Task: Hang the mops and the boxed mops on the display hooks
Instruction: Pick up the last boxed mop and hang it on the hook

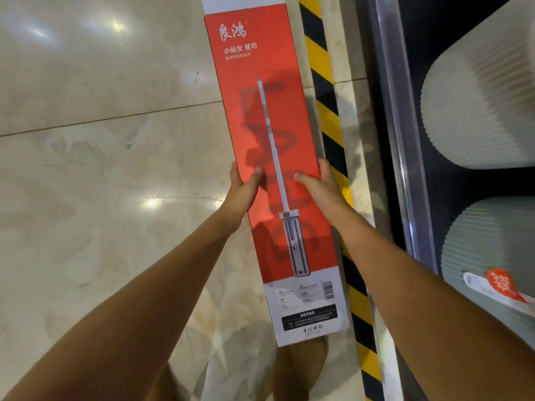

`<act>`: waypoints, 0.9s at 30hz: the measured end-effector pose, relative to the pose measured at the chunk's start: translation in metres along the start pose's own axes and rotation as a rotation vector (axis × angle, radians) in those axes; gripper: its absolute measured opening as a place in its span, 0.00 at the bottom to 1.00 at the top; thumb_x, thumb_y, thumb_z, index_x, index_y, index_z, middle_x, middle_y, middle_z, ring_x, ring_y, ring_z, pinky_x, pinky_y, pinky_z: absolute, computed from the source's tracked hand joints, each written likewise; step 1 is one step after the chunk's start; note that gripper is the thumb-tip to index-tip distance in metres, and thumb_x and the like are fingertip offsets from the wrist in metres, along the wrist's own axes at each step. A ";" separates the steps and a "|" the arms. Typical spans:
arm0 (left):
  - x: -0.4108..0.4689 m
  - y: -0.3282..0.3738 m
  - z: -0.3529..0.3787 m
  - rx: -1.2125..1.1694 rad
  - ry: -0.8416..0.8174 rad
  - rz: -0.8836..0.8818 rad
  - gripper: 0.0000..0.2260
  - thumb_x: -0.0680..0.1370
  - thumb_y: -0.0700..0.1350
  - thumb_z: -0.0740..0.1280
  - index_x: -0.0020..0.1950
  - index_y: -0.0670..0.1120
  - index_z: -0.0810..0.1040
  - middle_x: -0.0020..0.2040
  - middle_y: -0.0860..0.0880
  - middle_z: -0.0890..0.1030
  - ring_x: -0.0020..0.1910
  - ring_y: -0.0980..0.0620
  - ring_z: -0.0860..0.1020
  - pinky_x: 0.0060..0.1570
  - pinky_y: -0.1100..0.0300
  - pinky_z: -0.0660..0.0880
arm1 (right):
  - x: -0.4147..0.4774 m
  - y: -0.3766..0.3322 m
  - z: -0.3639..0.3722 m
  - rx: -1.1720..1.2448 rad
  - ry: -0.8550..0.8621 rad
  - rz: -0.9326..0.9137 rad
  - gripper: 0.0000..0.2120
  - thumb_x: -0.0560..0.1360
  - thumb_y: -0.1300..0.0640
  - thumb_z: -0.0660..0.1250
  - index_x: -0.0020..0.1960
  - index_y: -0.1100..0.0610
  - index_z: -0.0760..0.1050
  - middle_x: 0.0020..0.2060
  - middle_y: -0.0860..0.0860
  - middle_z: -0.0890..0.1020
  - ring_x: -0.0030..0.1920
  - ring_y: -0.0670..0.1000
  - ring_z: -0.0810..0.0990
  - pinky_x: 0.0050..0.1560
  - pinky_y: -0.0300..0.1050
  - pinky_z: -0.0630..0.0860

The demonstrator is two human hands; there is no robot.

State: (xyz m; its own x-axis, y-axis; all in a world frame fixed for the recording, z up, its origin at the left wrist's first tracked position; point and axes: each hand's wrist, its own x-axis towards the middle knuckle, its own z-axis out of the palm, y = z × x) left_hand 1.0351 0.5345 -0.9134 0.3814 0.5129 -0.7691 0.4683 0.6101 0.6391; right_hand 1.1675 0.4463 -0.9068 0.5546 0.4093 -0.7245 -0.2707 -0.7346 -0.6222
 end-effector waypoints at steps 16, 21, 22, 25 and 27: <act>-0.078 0.049 -0.042 0.034 -0.077 -0.055 0.28 0.78 0.58 0.62 0.74 0.51 0.57 0.62 0.52 0.73 0.53 0.55 0.76 0.45 0.60 0.75 | -0.069 -0.046 -0.021 0.252 -0.208 0.046 0.22 0.75 0.42 0.66 0.67 0.46 0.67 0.60 0.48 0.79 0.57 0.48 0.80 0.57 0.49 0.79; -0.126 0.098 -0.057 0.030 -0.054 -0.062 0.27 0.78 0.58 0.62 0.73 0.50 0.60 0.61 0.50 0.75 0.55 0.51 0.76 0.45 0.59 0.74 | -0.118 -0.091 -0.029 0.304 -0.241 0.065 0.28 0.74 0.42 0.66 0.71 0.50 0.68 0.57 0.51 0.81 0.55 0.51 0.82 0.53 0.48 0.80; -0.139 0.109 -0.060 0.039 -0.057 -0.061 0.27 0.78 0.59 0.62 0.73 0.50 0.60 0.61 0.50 0.75 0.54 0.51 0.76 0.45 0.58 0.74 | -0.130 -0.101 -0.031 0.318 -0.233 0.078 0.27 0.74 0.42 0.67 0.70 0.50 0.70 0.56 0.52 0.82 0.55 0.53 0.82 0.55 0.52 0.80; -0.182 0.144 -0.075 0.085 -0.079 -0.052 0.28 0.78 0.59 0.61 0.74 0.50 0.59 0.64 0.50 0.74 0.57 0.51 0.76 0.48 0.57 0.74 | -0.173 -0.134 -0.039 0.329 -0.237 0.073 0.25 0.69 0.39 0.71 0.63 0.46 0.74 0.55 0.53 0.83 0.55 0.56 0.83 0.59 0.59 0.77; -0.215 0.170 -0.087 0.117 -0.106 -0.025 0.28 0.78 0.61 0.59 0.74 0.51 0.58 0.66 0.51 0.72 0.61 0.51 0.75 0.52 0.54 0.74 | -0.205 -0.161 -0.045 0.331 -0.242 0.040 0.21 0.70 0.41 0.71 0.60 0.44 0.74 0.55 0.52 0.83 0.54 0.54 0.83 0.59 0.58 0.78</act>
State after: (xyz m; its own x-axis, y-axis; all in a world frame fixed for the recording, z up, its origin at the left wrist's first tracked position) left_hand 0.9636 0.5802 -0.6386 0.4478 0.4277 -0.7852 0.5661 0.5442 0.6192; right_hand 1.1331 0.4564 -0.6447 0.3482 0.5280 -0.7746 -0.5488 -0.5551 -0.6250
